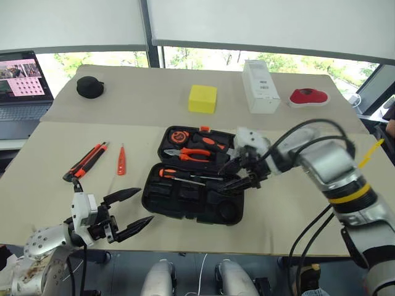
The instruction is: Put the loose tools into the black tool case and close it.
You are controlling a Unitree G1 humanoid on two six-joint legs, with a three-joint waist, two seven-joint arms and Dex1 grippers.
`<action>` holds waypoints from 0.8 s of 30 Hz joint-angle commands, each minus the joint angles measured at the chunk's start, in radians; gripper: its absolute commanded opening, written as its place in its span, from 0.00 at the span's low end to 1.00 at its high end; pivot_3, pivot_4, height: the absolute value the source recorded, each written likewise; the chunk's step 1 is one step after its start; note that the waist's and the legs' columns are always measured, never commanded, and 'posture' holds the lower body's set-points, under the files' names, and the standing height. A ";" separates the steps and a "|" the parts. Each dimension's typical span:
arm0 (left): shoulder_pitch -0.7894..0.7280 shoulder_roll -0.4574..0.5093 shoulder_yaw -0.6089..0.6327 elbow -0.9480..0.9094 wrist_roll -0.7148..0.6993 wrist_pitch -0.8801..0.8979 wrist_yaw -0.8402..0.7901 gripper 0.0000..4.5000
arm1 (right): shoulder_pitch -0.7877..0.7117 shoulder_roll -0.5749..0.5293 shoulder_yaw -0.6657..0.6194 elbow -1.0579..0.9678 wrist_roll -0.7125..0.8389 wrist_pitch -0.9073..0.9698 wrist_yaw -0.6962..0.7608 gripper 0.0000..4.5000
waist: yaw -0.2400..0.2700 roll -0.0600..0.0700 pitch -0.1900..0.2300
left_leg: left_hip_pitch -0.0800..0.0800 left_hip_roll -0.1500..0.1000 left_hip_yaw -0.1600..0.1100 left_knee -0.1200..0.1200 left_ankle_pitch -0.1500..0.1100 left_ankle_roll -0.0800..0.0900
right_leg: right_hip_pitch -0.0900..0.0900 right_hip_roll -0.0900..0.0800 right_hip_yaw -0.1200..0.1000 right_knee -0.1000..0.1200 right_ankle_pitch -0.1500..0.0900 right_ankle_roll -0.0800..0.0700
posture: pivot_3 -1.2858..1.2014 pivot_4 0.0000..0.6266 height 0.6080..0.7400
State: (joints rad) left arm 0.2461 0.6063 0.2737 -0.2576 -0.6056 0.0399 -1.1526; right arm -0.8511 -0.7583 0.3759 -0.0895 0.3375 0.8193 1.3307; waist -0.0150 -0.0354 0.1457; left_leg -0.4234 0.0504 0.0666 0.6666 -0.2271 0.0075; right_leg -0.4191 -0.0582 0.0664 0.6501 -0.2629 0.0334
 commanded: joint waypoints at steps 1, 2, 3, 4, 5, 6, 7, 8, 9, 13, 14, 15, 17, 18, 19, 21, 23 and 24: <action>-0.014 0.006 0.013 0.001 0.004 -0.023 0.001 1.00 | 0.042 0.070 -0.075 0.039 0.018 -0.098 -0.059 0.67 | 0.000 0.000 0.000 | 0.000 0.000 0.000 0.000 0.000 0.000 | 0.000 0.000 0.000 0.000 0.000 0.000 | 0.52 0.24 1.00; -0.016 0.003 0.007 -0.002 0.007 -0.022 0.005 1.00 | 0.064 0.109 -0.090 0.057 0.015 -0.133 -0.094 0.63 | 0.000 -0.001 0.000 | 0.000 0.000 0.000 0.000 0.000 0.000 | 0.000 0.000 0.000 0.000 0.000 0.000 | 0.52 0.24 1.00; -0.016 0.000 0.002 -0.005 0.010 -0.021 0.009 1.00 | 0.087 0.139 -0.097 0.069 0.006 -0.188 -0.107 0.55 | 0.000 -0.001 0.000 | 0.000 0.000 0.000 0.000 0.000 0.000 | 0.000 0.000 0.000 0.000 0.000 0.000 | 0.52 0.24 1.00; -0.016 -0.002 -0.001 -0.008 0.012 -0.020 0.010 1.00 | 0.102 0.156 -0.100 0.077 -0.002 -0.226 -0.111 0.49 | 0.000 -0.001 0.000 | 0.000 0.000 0.000 0.000 0.000 0.000 | 0.000 0.001 0.000 0.000 0.000 0.000 | 0.52 0.24 1.00; -0.015 -0.001 -0.007 -0.015 0.014 -0.018 0.009 1.00 | 0.125 0.175 -0.101 0.083 -0.007 -0.287 -0.101 0.40 | 0.000 -0.001 0.000 | 0.000 0.000 0.001 0.000 0.000 0.000 | 0.000 0.001 0.000 0.001 0.000 0.000 | 0.52 0.24 1.00; -0.015 0.002 -0.011 -0.021 0.017 -0.018 0.005 1.00 | 0.140 0.189 -0.102 0.090 -0.009 -0.310 -0.103 0.34 | 0.000 0.000 0.000 | -0.001 0.000 0.001 0.000 0.000 0.000 | 0.000 0.001 0.000 0.001 0.000 0.000 | 0.52 0.24 1.00; -0.019 0.006 -0.012 -0.024 0.019 -0.016 0.003 1.00 | 0.153 0.209 -0.105 0.108 -0.012 -0.338 -0.112 0.24 | 0.000 0.000 0.000 | -0.002 -0.001 0.001 0.000 0.000 0.000 | -0.001 0.000 0.000 0.001 0.000 0.000 | 0.52 0.24 1.00; -0.027 0.014 -0.009 -0.024 0.016 -0.009 0.004 1.00 | 0.165 0.222 -0.095 0.132 -0.025 -0.367 -0.115 0.19 | 0.000 0.000 0.000 | -0.001 -0.001 0.001 0.000 0.000 0.000 | -0.001 0.000 0.000 0.001 0.000 0.000 | 0.52 0.24 1.00; -0.034 0.021 -0.004 -0.023 0.012 -0.003 0.004 1.00 | 0.173 0.228 -0.082 0.155 -0.043 -0.397 -0.114 0.09 | 0.000 0.000 0.000 | -0.002 -0.001 0.001 0.000 0.000 0.000 | -0.001 0.000 0.000 0.001 0.000 0.001 | 0.52 0.24 1.00; -0.047 0.042 0.007 -0.021 0.008 0.010 0.008 1.00 | 0.170 0.237 -0.032 0.248 -0.124 -0.474 -0.115 0.01 | 0.001 0.000 0.000 | -0.001 -0.001 0.002 0.002 0.000 0.000 | -0.001 0.000 0.000 0.003 0.000 0.001 | 0.52 0.24 1.00; -0.049 0.045 0.007 -0.022 0.006 0.011 0.010 1.00 | 0.167 0.243 -0.026 0.270 -0.136 -0.485 -0.117 0.01 | 0.000 0.000 0.000 | 0.000 -0.001 0.003 0.002 0.000 0.000 | -0.001 0.000 0.000 0.004 0.000 0.001 | 0.52 0.24 1.00; -0.050 0.047 0.007 -0.024 0.006 0.013 0.014 1.00 | 0.164 0.247 -0.018 0.289 -0.147 -0.486 -0.117 0.01 | 0.000 0.000 0.000 | 0.000 -0.001 0.004 0.002 0.000 0.000 | -0.001 0.000 0.000 0.004 0.000 0.001 | 0.52 0.24 1.00; -0.053 0.046 0.007 -0.031 0.009 0.014 0.027 1.00 | 0.165 0.255 0.001 0.315 -0.169 -0.511 -0.101 0.01 | 0.000 0.000 0.000 | 0.000 -0.001 0.004 0.003 0.000 0.000 | -0.001 0.000 0.000 0.005 0.000 0.001 | 0.52 0.24 1.00; -0.054 0.047 0.007 -0.035 0.012 0.014 0.031 1.00 | 0.165 0.258 0.011 0.325 -0.182 -0.513 -0.101 0.01 | 0.000 0.000 0.000 | 0.000 0.000 0.005 0.003 0.000 0.000 | -0.001 0.000 0.000 0.006 0.000 0.000 | 0.52 0.24 1.00; -0.054 0.048 0.006 -0.037 0.014 0.013 0.033 1.00 | 0.166 0.260 0.016 0.331 -0.189 -0.518 -0.100 0.01 | 0.000 0.000 0.000 | 0.001 0.000 0.005 0.003 0.000 0.000 | -0.001 0.001 0.000 0.006 0.000 0.000 | 0.52 0.24 1.00; -0.053 0.051 0.007 -0.039 0.016 0.014 0.039 1.00 | 0.170 0.266 0.025 0.332 -0.200 -0.507 -0.102 0.01 | -0.001 0.000 0.000 | 0.001 0.000 0.005 0.003 0.000 -0.001 | 0.000 0.001 0.000 0.006 0.000 0.000 | 0.52 0.24 1.00; -0.051 0.053 0.009 -0.041 0.016 0.016 0.043 1.00 | 0.171 0.276 0.028 0.335 -0.205 -0.497 -0.108 0.01 | -0.001 0.000 0.000 | 0.002 0.000 0.006 0.003 0.000 -0.001 | 0.000 0.001 0.000 0.007 0.000 0.000 | 0.52 0.24 1.00; -0.049 0.055 0.009 -0.041 0.016 0.018 0.044 1.00 | 0.169 0.281 0.033 0.340 -0.213 -0.492 -0.116 0.01 | -0.002 -0.001 -0.001 | 0.002 0.000 0.006 0.003 0.000 -0.001 | 0.000 0.001 0.000 0.007 0.000 0.000 | 0.52 0.24 1.00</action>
State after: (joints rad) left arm 0.1975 0.6448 0.2605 -0.2650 -0.5864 0.0563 -1.1141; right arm -0.6904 -0.4864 0.3759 0.2298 0.1634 0.3089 1.2195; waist -0.0167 -0.0360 0.1451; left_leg -0.4209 0.0505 0.0724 0.6692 -0.2266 0.0068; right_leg -0.4187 -0.0573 0.0668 0.6570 -0.2628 0.0337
